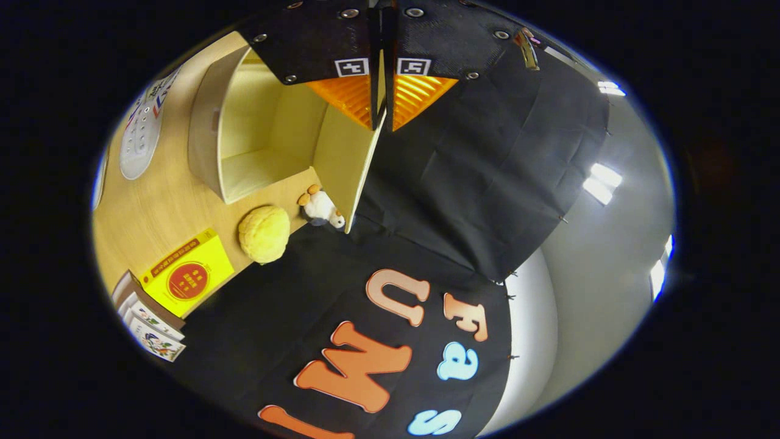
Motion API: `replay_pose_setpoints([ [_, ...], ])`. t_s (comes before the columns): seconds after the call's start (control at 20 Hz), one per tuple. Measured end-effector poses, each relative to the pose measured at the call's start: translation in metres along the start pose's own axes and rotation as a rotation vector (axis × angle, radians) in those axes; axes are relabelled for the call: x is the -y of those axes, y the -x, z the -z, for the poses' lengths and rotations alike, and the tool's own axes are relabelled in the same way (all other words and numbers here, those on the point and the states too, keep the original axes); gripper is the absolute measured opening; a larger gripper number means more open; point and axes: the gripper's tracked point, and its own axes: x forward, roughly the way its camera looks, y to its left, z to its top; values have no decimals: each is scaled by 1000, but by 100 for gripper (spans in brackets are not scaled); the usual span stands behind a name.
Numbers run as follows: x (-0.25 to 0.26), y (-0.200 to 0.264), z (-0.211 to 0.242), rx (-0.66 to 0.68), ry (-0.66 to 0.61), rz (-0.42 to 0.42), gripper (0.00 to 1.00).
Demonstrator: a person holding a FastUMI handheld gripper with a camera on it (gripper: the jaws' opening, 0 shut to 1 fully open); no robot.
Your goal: Open the storage box then place both shoes into the box .Put the left shoe in first, then the right shoe, with the right side of both shoes facing outward in a uniform manner.
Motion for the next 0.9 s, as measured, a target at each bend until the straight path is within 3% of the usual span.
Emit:
replay_pose_setpoints([
  [0.65,-84,-111,53,-90,213,12,5],
  [0.8,-92,-125,63,-106,310,41,22],
  [0.9,-91,-126,66,-101,355,60,54],
])
